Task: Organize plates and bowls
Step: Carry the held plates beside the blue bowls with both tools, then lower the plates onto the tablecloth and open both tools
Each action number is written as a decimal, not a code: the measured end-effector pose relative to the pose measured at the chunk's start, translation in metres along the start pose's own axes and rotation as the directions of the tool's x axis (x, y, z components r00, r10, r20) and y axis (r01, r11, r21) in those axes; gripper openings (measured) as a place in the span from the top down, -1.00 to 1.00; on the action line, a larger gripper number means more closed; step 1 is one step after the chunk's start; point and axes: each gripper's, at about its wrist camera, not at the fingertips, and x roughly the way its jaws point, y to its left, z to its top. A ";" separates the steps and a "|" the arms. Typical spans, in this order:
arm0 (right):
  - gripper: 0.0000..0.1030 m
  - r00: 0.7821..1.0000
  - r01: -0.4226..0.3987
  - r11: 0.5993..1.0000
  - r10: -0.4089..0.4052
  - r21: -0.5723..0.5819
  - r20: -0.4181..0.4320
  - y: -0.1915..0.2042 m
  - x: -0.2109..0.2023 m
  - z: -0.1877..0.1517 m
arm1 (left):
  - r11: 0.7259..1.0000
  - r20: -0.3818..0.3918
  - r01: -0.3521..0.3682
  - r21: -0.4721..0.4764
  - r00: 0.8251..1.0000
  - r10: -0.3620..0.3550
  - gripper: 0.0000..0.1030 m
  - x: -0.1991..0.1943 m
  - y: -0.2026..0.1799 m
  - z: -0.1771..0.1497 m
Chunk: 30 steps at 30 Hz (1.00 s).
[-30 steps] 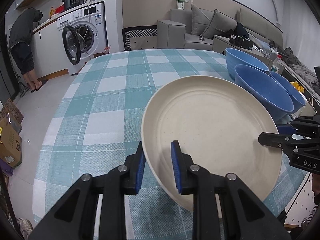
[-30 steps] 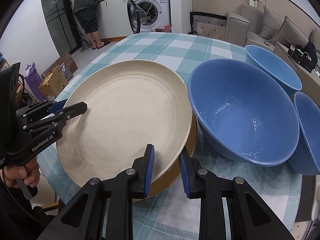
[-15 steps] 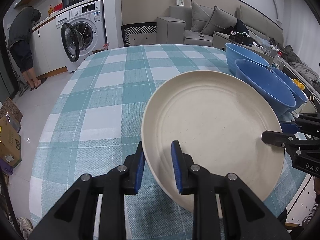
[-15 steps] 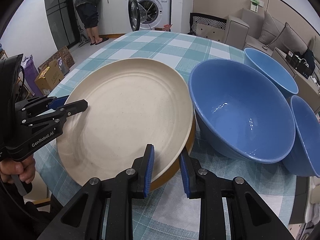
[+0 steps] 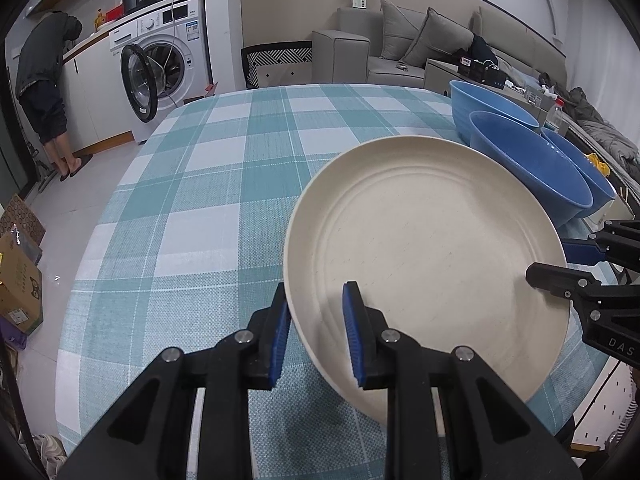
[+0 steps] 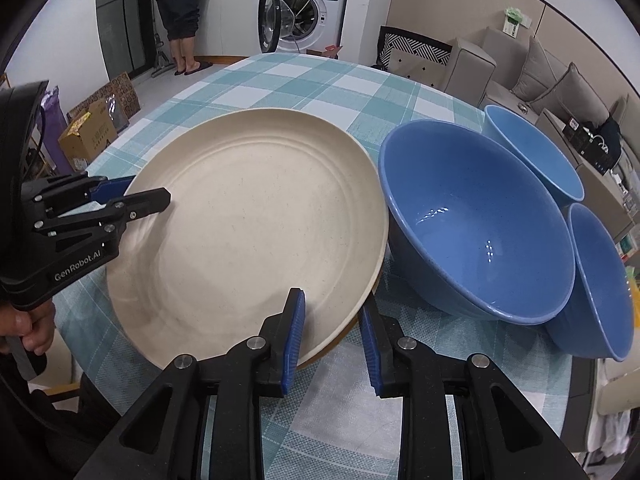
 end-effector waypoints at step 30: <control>0.12 0.999 -0.031 1.000 0.031 -0.002 0.030 -0.005 -0.009 0.000 | 0.999 -0.022 -0.029 0.039 0.999 0.030 0.49 0.004 -0.005 -0.003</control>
